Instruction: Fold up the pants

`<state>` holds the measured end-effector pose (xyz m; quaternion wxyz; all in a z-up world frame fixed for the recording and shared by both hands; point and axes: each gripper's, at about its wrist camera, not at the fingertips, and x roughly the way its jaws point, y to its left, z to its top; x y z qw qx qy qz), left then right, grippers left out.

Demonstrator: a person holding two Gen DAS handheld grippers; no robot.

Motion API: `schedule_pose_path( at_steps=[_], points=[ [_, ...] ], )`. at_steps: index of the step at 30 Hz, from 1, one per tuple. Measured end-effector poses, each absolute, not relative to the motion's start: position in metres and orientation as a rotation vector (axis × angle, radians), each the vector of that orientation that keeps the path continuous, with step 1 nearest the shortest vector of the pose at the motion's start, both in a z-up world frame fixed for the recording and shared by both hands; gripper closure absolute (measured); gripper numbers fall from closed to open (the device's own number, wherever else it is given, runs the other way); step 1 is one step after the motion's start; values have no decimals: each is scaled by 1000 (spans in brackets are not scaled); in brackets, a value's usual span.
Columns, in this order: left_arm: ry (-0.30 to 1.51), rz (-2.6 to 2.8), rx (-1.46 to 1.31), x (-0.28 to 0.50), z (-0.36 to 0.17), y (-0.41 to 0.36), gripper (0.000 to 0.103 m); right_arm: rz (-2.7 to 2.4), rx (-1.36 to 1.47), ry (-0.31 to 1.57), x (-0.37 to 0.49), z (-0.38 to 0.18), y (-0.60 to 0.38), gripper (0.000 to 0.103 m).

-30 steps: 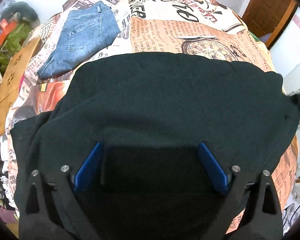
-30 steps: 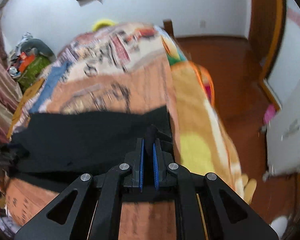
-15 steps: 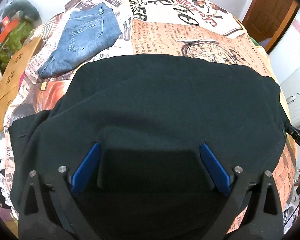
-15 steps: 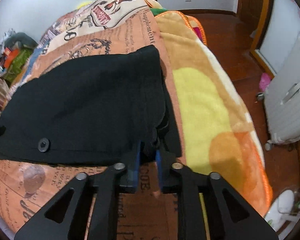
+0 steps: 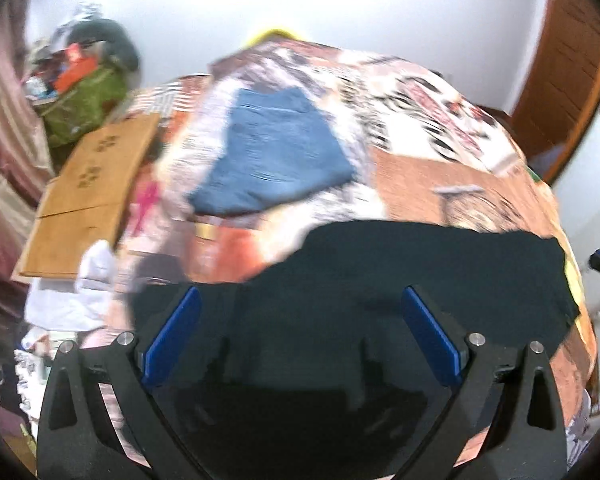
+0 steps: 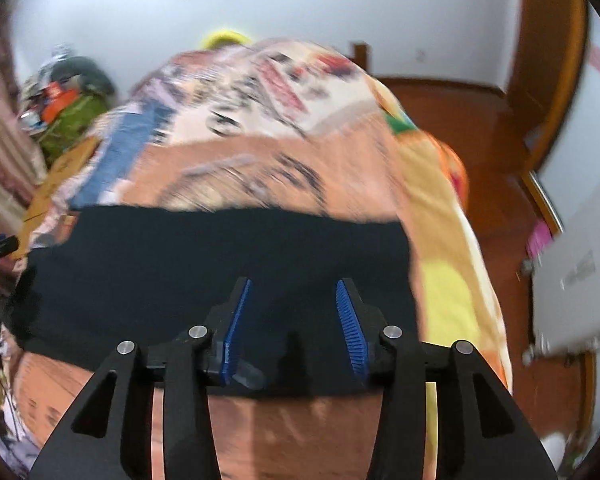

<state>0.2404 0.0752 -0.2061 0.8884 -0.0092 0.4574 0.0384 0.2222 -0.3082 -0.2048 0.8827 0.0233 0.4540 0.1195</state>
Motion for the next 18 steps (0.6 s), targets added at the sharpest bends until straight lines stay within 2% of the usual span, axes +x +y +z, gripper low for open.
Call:
schedule_pose_path(
  at_steps=[5, 7, 8, 12, 18],
  points=[
    [955, 192, -50, 237, -207, 141, 2, 386, -43, 890, 247, -180, -242, 61],
    [972, 189, -89, 236, -215, 166, 2, 440, -75, 876, 259, -177, -213, 56],
    [981, 189, -106, 236, -219, 175, 2, 467, -85, 868, 263, -176, -200, 49],
    [1049, 218, -176, 235, -246, 213, 3, 572, -146, 874, 286, -184, -144, 48],
    [1162, 179, -277, 234, -294, 235, 22, 684, -227, 939, 311, -212, -79, 48]
  ],
)
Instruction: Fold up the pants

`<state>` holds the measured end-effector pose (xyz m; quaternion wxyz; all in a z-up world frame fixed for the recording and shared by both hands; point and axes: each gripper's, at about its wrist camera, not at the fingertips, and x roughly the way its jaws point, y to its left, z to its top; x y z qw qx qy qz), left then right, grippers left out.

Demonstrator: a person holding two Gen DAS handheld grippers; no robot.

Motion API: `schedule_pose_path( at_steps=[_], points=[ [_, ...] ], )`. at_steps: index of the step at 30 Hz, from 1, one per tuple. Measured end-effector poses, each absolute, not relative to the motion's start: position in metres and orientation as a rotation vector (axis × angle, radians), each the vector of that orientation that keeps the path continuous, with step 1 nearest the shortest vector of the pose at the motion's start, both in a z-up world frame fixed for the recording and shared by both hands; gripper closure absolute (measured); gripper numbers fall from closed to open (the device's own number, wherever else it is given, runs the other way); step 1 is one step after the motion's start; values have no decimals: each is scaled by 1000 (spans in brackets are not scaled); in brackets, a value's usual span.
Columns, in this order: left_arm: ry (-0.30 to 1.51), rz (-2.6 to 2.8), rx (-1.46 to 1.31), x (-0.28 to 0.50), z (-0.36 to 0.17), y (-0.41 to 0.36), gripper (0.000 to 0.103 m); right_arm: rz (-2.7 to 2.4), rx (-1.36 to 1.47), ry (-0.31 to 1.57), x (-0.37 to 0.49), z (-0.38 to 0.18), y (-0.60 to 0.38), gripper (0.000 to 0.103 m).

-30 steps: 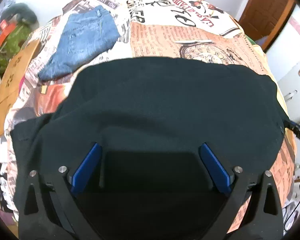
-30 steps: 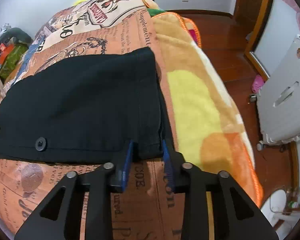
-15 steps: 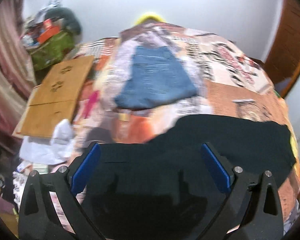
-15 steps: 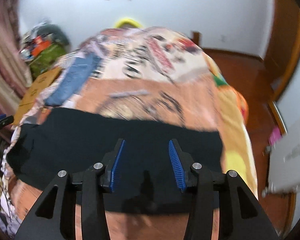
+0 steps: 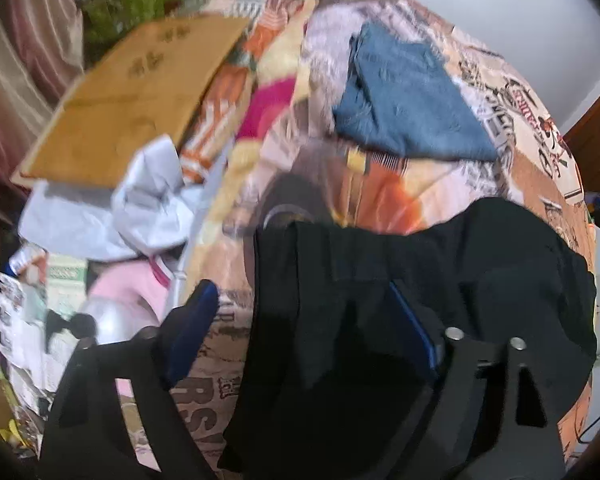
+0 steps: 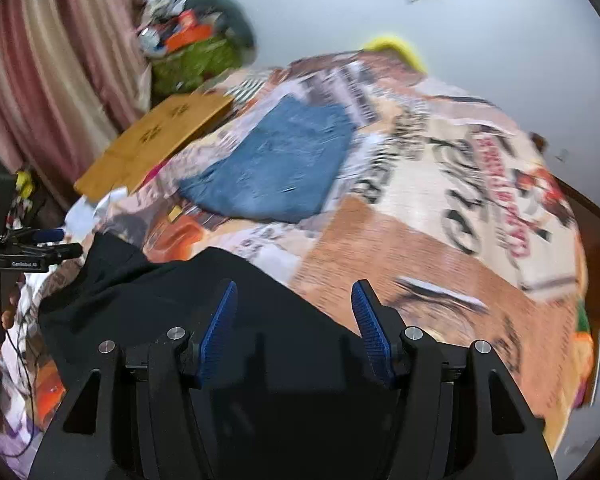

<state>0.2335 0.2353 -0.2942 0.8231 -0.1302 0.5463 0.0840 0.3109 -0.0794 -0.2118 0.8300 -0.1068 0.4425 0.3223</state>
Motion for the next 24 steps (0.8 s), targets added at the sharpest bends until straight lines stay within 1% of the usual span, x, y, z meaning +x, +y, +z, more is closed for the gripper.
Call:
schedule_pose_path(
  at_steps=[3, 10, 13, 14, 16, 17, 18, 19, 20, 21, 24],
  points=[
    [1197, 151, -285, 237, -310, 235, 25, 725, -262, 991, 325, -234, -53, 48],
    [1222, 108, -206, 256, -330, 214, 25, 815, -280, 1127, 347, -276, -6, 47],
    [1215, 110, -184, 260, -331, 210, 25, 857, -291, 1153, 349, -285, 10, 47],
    [1209, 112, -185, 261, -331, 210, 27, 877, -296, 1156, 349, -287, 14, 45],
    [1197, 124, -181, 261, -331, 212, 35, 912, -299, 1144, 348, -288, 19, 45],
    [1191, 138, -175, 260, -331, 213, 42, 921, -307, 1142, 348, -288, 21, 48],
    [1187, 144, -174, 260, -330, 215, 47, 931, -312, 1144, 348, -288, 23, 54],
    [1180, 148, -176, 260, -329, 215, 49, 933, -323, 1155, 347, -290, 25, 58],
    [1171, 154, -181, 258, -328, 216, 52, 928, -338, 1159, 348, -292, 26, 66],
    [1165, 158, -184, 257, -328, 216, 54, 919, -363, 1153, 346, -294, 27, 77],
    [1131, 203, -159, 255, -324, 214, 55, 926, -393, 1125, 341, -295, 24, 89]
  ],
)
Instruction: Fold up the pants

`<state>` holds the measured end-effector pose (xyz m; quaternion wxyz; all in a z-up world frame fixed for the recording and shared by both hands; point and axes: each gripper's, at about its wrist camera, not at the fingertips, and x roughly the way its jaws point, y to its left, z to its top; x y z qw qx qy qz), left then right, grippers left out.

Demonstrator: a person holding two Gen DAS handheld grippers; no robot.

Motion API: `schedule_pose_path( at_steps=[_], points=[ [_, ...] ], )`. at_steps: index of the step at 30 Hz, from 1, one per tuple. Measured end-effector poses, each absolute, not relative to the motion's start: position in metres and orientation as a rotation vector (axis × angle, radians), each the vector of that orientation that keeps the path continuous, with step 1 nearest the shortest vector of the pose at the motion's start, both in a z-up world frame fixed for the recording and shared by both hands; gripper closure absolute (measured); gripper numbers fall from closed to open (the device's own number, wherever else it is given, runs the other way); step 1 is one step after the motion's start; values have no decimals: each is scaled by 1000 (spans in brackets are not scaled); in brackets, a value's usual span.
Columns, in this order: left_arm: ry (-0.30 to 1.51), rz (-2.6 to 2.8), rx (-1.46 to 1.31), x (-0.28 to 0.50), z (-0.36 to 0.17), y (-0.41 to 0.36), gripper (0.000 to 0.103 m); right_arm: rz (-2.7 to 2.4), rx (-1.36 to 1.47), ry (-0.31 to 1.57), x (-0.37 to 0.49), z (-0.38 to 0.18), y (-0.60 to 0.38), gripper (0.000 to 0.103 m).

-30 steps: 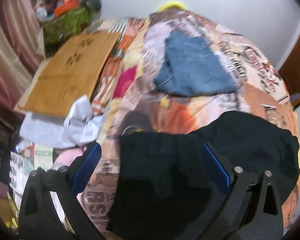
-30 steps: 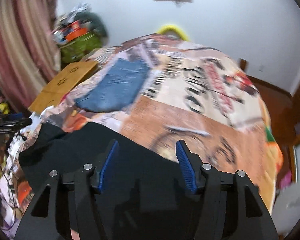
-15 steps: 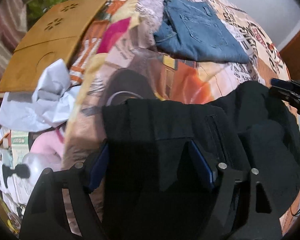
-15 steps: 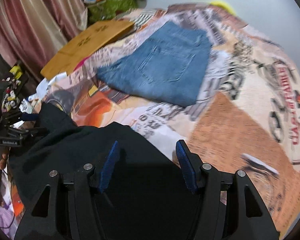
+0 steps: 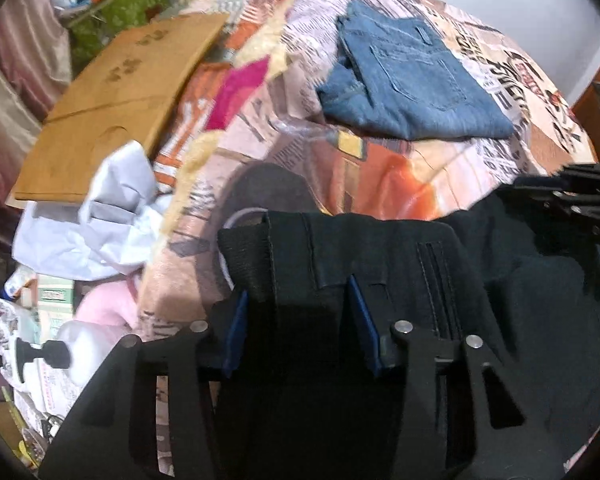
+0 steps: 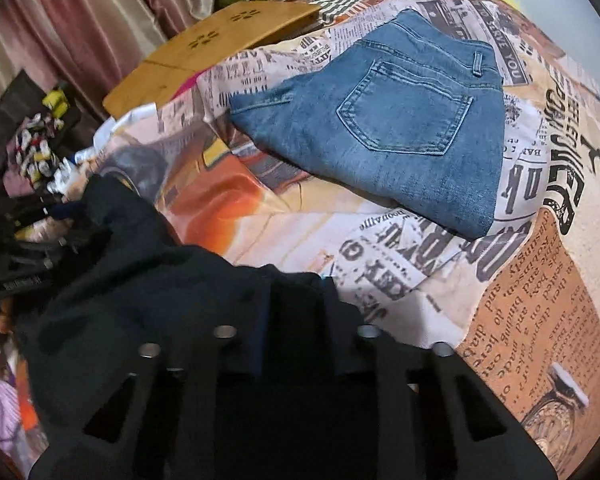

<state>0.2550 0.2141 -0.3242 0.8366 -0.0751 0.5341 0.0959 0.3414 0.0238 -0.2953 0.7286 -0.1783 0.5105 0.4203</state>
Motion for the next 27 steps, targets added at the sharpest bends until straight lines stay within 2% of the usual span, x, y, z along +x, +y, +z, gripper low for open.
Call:
schedule_pose_path(
  at_steps=[2, 4, 7, 12, 16, 18, 20, 22, 24, 25, 26, 27],
  points=[
    [1097, 254, -96, 255, -321, 209, 59, 898, -394, 1068, 337, -291, 20, 96],
    [1067, 325, -15, 256, -316, 204, 64, 869, -369, 1010, 332, -284, 15, 97],
    [1059, 363, 56, 261, -320, 203, 64, 834, -410, 919, 325, -278, 16, 98],
    [1075, 384, 114, 268, -330, 202, 63, 765, -363, 939, 344, -277, 14, 98],
    [1105, 348, 22, 268, -325, 213, 63, 657, -356, 922, 356, -263, -4, 98],
    [1105, 281, -92, 263, -310, 222, 63, 672, -289, 972, 359, -252, -22, 98],
    [1051, 297, -75, 253, -287, 224, 63, 676, -263, 962, 354, -237, -40, 97],
    [1013, 315, -53, 242, -267, 223, 62, 658, -271, 942, 344, -221, -60, 91],
    [996, 288, -79, 229, -250, 223, 61, 660, -249, 936, 333, -210, -78, 72],
    [995, 281, -89, 223, -244, 223, 59, 662, -236, 928, 326, -205, -88, 67],
    [996, 280, -89, 217, -239, 221, 53, 660, -230, 917, 317, -198, -99, 61],
    [998, 283, -83, 211, -236, 220, 46, 658, -228, 908, 311, -194, -105, 61]
  ],
)
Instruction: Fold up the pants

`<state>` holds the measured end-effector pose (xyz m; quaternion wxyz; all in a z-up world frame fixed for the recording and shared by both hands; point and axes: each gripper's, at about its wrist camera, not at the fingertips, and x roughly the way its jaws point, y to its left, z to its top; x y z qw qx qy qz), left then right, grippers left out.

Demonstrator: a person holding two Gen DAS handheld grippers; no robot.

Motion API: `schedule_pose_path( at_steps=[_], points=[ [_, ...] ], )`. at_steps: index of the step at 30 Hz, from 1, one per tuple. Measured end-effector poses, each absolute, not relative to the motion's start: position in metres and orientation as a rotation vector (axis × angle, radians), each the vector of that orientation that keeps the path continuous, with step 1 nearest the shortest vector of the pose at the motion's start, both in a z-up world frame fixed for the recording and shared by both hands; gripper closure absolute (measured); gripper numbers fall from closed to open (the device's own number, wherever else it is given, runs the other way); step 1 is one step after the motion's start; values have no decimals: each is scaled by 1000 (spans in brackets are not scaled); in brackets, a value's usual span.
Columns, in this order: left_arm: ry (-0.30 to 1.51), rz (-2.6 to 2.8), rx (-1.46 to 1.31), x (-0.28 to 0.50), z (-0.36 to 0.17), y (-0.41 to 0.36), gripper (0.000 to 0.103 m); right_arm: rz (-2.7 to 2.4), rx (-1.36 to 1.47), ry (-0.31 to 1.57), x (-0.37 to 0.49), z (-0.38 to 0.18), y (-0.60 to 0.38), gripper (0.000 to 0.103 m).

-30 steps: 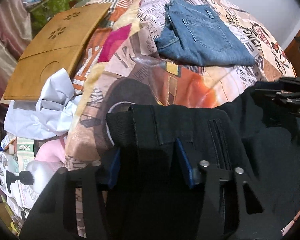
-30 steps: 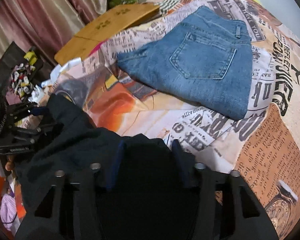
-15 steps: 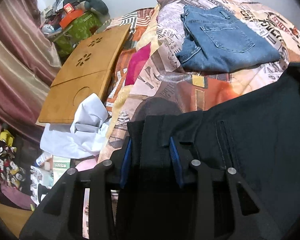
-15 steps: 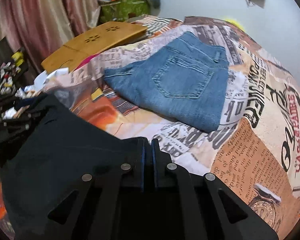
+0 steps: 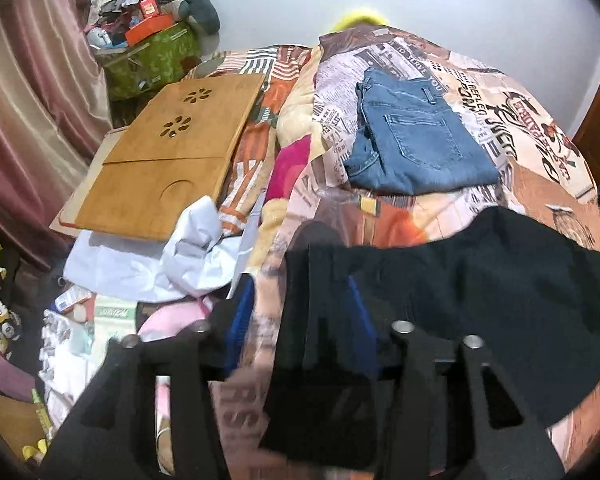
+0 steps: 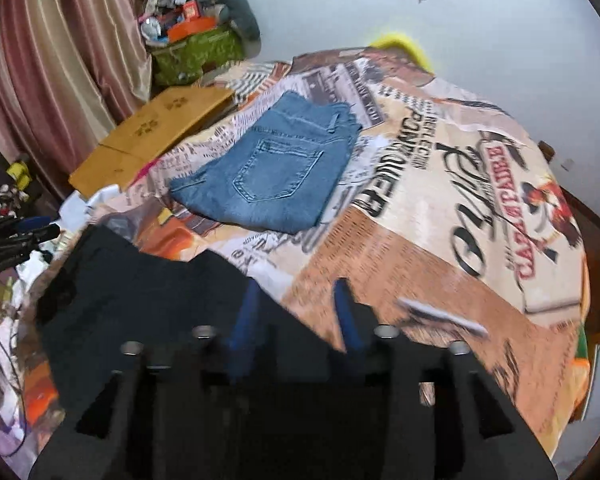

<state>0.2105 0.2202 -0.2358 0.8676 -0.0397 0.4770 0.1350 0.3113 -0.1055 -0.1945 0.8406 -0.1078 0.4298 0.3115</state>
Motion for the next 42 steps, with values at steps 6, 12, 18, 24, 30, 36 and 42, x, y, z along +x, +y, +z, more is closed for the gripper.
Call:
schedule_pose_path(
  at_steps=[6, 12, 18, 24, 30, 36, 42],
  points=[
    [1058, 281, -143, 169, -245, 215, 24, 644, -206, 881, 267, -179, -148, 58],
    [1172, 293, -249, 142, -282, 212, 24, 624, -183, 898, 230, -199, -175, 50],
    [1212, 297, -339, 137, -308, 203, 48, 595, -141, 1024, 212, -249, -193, 50],
    [1173, 382, -138, 140, -299, 183, 83, 585, -28, 1074, 204, -280, -213, 49],
    [1122, 391, -75, 133, -278, 188, 83, 582, -37, 1074, 201, -281, -211, 49],
    [1211, 380, -132, 123, -319, 193, 76, 579, -24, 1071, 201, -282, -213, 49],
    [1165, 433, 24, 130, -295, 182, 62, 567, -46, 1101, 205, -274, -210, 49]
  ],
)
